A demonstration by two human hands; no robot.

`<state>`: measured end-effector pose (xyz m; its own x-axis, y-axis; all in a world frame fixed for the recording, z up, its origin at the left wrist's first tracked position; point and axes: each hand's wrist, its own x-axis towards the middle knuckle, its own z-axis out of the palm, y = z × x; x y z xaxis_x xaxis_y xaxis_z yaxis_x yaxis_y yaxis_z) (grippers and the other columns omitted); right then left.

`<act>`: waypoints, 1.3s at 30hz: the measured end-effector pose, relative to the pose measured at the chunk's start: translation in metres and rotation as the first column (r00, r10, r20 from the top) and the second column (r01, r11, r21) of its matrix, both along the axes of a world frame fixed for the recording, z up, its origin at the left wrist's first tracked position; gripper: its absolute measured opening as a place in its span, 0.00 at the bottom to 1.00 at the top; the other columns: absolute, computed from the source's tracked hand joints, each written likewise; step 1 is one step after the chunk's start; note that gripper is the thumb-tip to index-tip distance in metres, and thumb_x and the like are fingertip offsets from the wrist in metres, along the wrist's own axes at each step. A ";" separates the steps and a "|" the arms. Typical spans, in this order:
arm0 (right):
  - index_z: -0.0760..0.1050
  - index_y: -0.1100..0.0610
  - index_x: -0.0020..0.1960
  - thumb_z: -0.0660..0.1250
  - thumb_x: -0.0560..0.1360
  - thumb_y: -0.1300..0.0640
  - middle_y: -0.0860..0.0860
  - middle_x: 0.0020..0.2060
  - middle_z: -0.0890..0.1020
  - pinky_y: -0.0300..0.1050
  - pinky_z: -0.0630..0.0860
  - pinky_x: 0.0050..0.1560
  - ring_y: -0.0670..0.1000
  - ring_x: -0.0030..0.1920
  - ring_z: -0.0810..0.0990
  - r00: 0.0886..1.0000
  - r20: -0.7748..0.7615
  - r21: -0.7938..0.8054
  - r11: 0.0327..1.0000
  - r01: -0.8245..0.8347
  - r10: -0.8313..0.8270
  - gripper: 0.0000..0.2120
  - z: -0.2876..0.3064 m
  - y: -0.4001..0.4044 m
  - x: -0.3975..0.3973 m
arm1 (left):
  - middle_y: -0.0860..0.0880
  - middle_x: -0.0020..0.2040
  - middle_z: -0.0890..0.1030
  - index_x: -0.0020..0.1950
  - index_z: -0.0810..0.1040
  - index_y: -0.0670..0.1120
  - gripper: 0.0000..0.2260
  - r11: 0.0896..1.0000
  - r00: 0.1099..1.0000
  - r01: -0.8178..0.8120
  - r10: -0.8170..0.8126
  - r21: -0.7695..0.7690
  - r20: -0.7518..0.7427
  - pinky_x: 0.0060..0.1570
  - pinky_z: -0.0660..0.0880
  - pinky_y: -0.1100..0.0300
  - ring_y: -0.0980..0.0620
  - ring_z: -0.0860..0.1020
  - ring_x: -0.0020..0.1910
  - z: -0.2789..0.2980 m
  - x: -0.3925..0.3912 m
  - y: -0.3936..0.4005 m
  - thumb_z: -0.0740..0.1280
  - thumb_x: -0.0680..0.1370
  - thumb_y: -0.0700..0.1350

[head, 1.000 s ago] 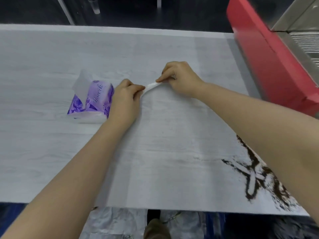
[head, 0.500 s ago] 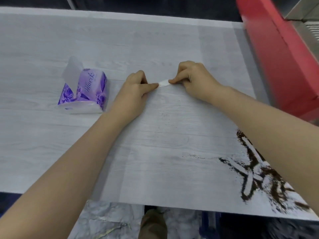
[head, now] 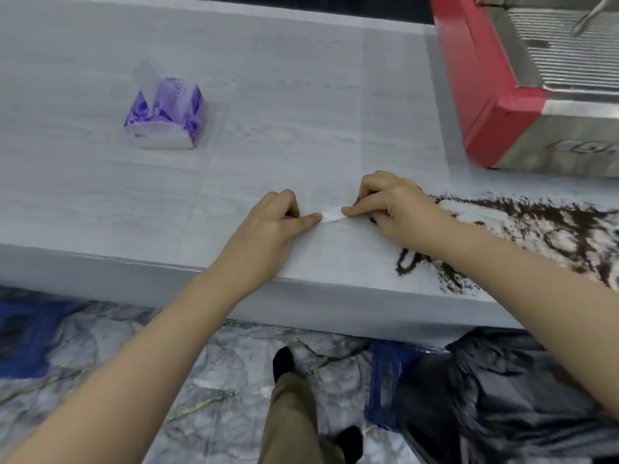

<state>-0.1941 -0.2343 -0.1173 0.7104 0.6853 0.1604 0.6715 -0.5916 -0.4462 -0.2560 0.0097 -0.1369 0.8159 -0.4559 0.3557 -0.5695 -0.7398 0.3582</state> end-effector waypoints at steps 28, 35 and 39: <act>0.85 0.54 0.48 0.67 0.73 0.66 0.51 0.42 0.85 0.41 0.75 0.48 0.51 0.46 0.80 0.957 0.030 -0.010 0.958 -0.288 0.288 0.11 0.009 0.089 0.076 | 0.43 0.39 0.69 0.63 0.80 0.37 0.14 0.841 0.848 -0.520 0.529 -0.147 0.028 0.35 0.67 0.46 0.43 0.68 0.37 -0.019 -0.030 -0.005 0.61 0.80 0.34; 0.86 0.56 0.45 0.67 0.71 0.66 0.50 0.41 0.86 0.35 0.73 0.47 0.50 0.45 0.81 0.962 0.096 0.008 0.966 -0.258 0.256 0.10 0.005 0.017 0.054 | 0.41 0.39 0.70 0.62 0.80 0.37 0.14 0.839 0.844 -0.521 0.533 -0.155 0.049 0.36 0.63 0.50 0.43 0.69 0.37 -0.021 -0.052 -0.088 0.61 0.79 0.34; 0.85 0.57 0.48 0.65 0.72 0.66 0.52 0.42 0.86 0.40 0.75 0.47 0.54 0.46 0.82 0.953 0.167 -0.016 0.967 -0.255 0.254 0.12 0.002 -0.030 0.038 | 0.40 0.40 0.71 0.61 0.81 0.36 0.13 0.836 0.840 -0.525 0.539 -0.156 0.058 0.37 0.62 0.51 0.42 0.69 0.38 -0.022 -0.063 -0.136 0.64 0.78 0.32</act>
<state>-0.1557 -0.2641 -0.1149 0.4753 0.8388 0.2655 0.8645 -0.3891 -0.3182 -0.3188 -0.1265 -0.1587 0.8778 0.0940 0.4697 -0.1377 -0.8896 0.4355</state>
